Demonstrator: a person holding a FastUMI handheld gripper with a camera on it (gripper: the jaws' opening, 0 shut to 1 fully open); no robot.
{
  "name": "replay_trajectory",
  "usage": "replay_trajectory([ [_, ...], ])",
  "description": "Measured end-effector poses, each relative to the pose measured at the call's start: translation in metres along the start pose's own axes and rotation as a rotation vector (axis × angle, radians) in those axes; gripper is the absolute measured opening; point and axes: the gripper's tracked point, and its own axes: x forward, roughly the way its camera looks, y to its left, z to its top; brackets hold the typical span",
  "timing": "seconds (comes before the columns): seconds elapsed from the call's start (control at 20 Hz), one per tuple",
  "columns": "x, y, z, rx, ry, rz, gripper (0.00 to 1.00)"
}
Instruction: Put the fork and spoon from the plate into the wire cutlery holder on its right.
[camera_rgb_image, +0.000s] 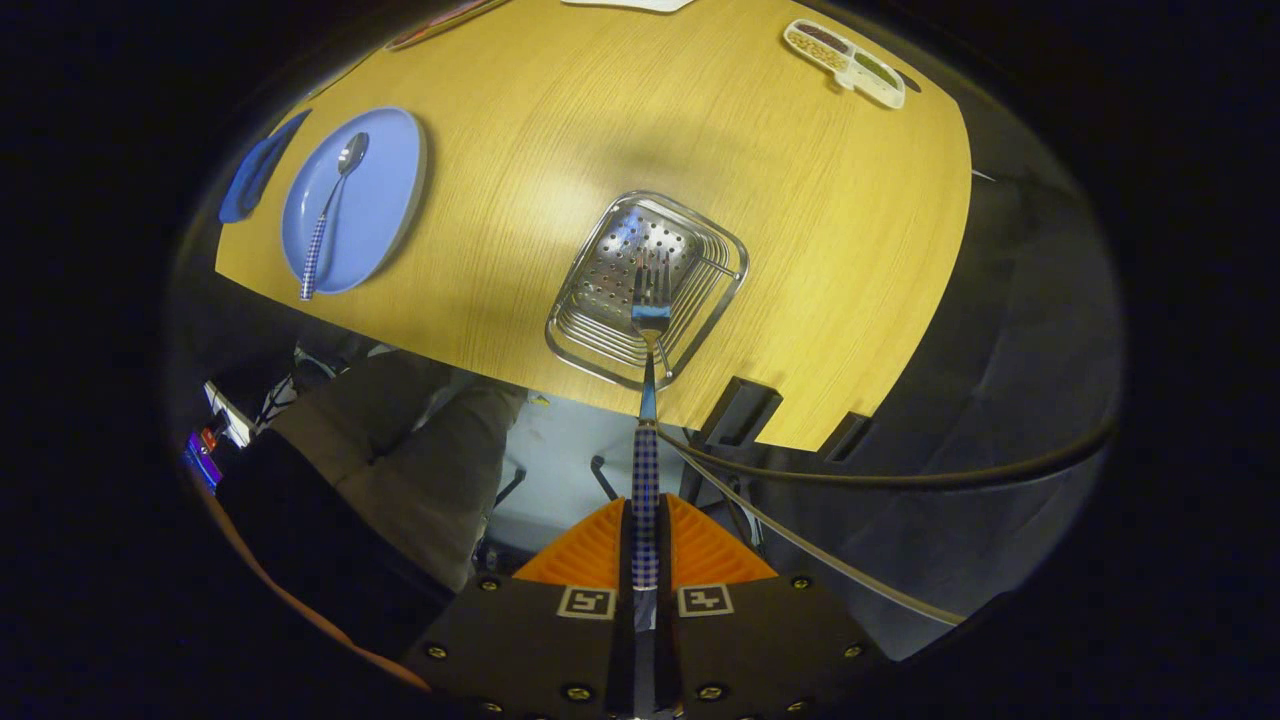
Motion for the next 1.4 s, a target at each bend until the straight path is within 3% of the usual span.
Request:
replay_trajectory([
  [0.3,0.008,0.001,0.018,-0.012,0.085,0.008,0.08],
  [0.7,0.004,-0.003,0.027,0.014,0.065,0.027,0.13],
  [0.8,-0.003,-0.009,0.028,0.030,0.038,0.023,0.19],
  [0.85,-0.006,-0.010,0.028,0.035,0.021,0.021,0.40],
  [0.95,-0.013,-0.012,0.030,0.051,-0.016,0.016,0.47],
  [1.1,-0.023,-0.012,0.018,0.077,-0.062,0.002,0.83],
  [1.25,-0.026,0.004,0.004,0.095,-0.174,-0.018,0.89],
  [1.4,-0.023,0.032,-0.015,0.156,-0.280,0.015,0.88],
])
